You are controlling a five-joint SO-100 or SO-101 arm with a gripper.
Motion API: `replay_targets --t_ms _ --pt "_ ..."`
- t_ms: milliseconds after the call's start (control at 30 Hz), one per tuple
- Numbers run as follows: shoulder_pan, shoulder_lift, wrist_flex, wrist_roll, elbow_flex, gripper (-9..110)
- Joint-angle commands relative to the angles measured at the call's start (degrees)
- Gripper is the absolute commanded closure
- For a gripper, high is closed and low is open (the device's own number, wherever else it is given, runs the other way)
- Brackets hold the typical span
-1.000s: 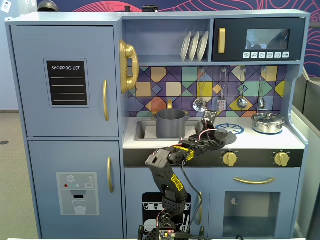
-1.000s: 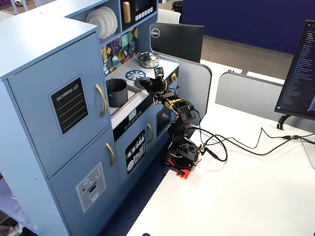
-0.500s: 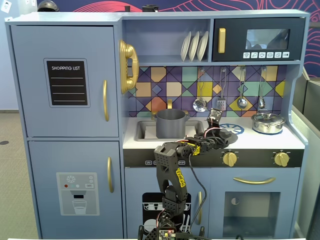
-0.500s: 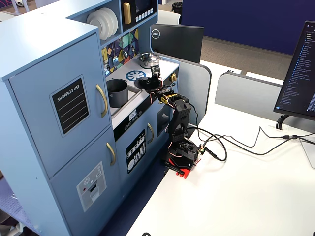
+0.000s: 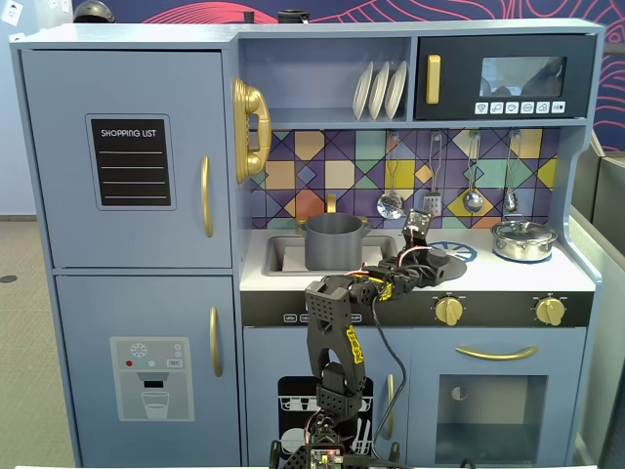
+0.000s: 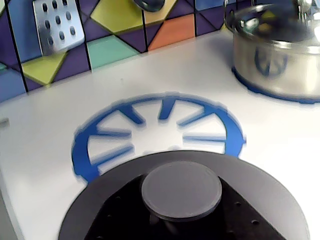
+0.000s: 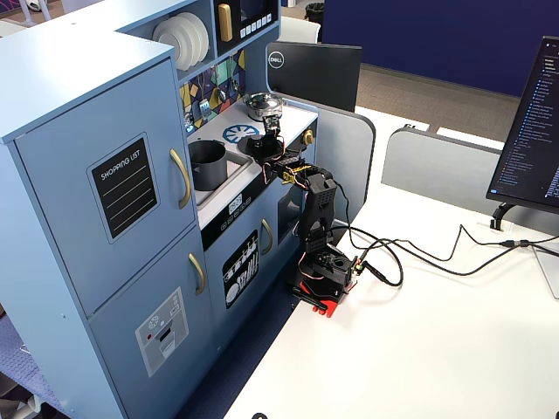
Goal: Pick up the lid from the counter and put it on the gray recipient
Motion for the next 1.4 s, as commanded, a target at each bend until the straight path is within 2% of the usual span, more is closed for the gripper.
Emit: replay_targets --t_ms 0,267,433,867,1367 --pt "-1.5 0.4 -1.3 -1.6 -8.0 102" --pt "-5.8 2.0 11.3 -1.8 -25.9 102" --pt "-12.6 3.5 20.3 -0.9 -35.5 102" --pt "-28.9 11.0 28.9 -1.3 -32.2 102" --pt "-31.7 18.3 28.5 3.3 -18.8 102"
